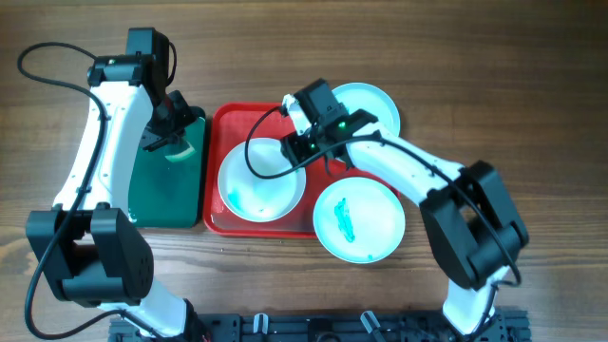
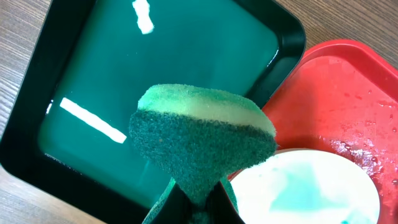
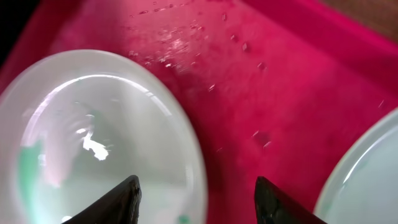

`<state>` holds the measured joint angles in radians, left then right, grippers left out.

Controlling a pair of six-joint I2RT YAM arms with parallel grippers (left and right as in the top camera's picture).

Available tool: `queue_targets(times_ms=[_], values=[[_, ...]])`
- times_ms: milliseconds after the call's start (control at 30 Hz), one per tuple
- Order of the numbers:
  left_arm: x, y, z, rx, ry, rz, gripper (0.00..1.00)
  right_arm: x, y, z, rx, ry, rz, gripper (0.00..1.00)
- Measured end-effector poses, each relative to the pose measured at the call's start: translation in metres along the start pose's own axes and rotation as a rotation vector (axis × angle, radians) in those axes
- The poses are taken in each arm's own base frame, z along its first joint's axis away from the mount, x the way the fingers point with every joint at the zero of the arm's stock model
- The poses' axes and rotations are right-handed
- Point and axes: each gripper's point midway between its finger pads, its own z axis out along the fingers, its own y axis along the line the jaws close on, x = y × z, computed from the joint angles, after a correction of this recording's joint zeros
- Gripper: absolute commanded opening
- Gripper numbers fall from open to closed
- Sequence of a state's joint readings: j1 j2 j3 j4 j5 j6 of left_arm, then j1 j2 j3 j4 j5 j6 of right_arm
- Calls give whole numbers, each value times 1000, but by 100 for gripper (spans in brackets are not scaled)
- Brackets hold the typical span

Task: Clean dirty plates on tray and stack at the side

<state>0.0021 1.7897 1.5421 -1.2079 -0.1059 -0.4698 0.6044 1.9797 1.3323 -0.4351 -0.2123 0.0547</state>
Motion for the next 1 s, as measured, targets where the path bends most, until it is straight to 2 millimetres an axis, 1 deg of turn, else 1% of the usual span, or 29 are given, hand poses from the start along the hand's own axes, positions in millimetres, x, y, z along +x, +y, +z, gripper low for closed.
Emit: queue_targets(times_ms=[67,100,167,200,300,367,467,567,600,667,767,833,900,1000], values=[[0,0,0,0,0,0,4,-3,-5,12,-7,7,-57,54],[0,0,0,0,0,0,4,-3,-4,18,-14,12,-80,49],[0,0,0,0,0,0,4,0,-3,31,-30,28,-117,33],[0,0,0,0,0,0,4,2,-3,37,-38,35,-123,26],[0,0,0,1,0,0,4,-2,-1,38,-48,23,-110,4],[0,0,0,0,0,0,4,-2,-1,38,-48,23,-87,4],[1,-1,0,8,4,0,4,3,-1,37,-43,49,36,4],[5,-10,0,55,31,1,4,15,-5,34,-1,109,249,4],[7,-13,-1,70,36,4,4,21,-8,31,33,136,363,4],[9,-22,-2,95,38,13,4,29,-12,26,86,163,509,4],[15,-40,-4,123,31,30,4,39,-20,18,160,182,660,4],[21,-57,-3,146,20,50,4,45,-27,13,227,183,738,4],[31,-73,3,164,15,73,4,46,-32,11,262,172,771,4],[49,-97,18,197,5,118,4,45,-35,11,283,158,776,4]])
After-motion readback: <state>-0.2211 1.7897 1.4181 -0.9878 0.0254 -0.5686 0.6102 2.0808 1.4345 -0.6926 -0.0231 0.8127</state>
